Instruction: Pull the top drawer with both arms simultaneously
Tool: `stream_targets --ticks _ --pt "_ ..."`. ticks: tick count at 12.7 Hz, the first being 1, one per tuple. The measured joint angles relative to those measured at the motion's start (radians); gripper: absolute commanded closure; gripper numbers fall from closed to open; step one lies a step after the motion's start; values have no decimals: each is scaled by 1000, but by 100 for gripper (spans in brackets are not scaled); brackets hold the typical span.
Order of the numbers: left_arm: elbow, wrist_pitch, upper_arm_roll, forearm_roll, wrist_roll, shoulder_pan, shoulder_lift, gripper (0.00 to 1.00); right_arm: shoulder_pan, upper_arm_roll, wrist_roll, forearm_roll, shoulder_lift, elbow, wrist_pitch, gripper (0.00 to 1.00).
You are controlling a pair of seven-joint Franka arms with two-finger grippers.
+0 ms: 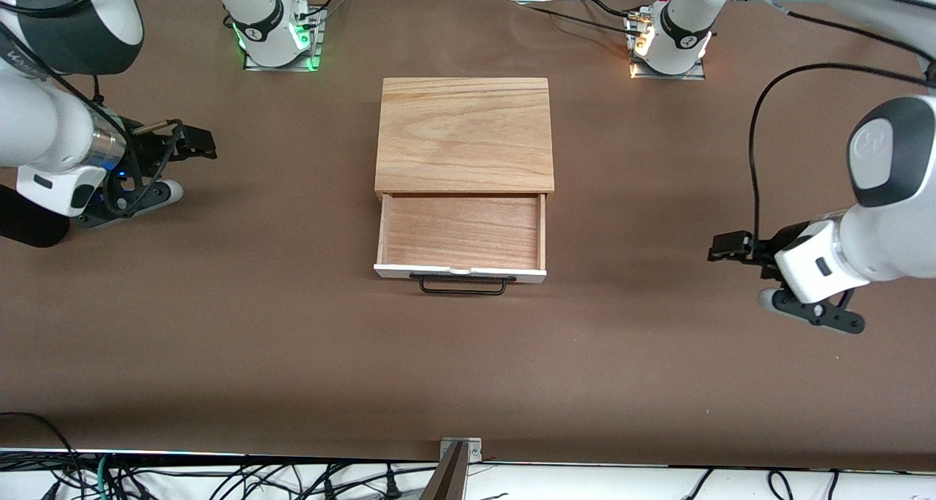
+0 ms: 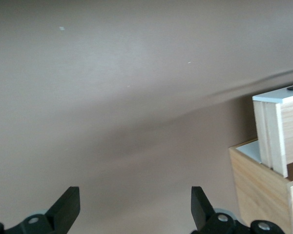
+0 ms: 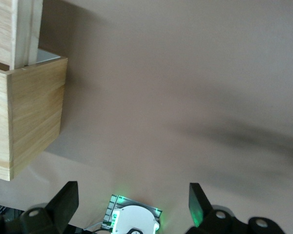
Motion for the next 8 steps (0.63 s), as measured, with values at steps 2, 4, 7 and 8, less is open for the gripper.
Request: stream_targets --ticks 2,4,7,8 --pt "1 -44 0 66 0 -1 -27 0 -87 34 16 -23 -68 -126 121 0" --pt "7 -56 1 134 0 0 -66 0 -208 36 6 -48 -156 -240 259 0" --pt "6 -79 1 237 0 0 -145 0 -271 46 -12 -151 -253 -287 288 0" --pt "0 -87 1 239 -14 1 -164 0 -271 53 -9 -124 -268 -289 281 0"
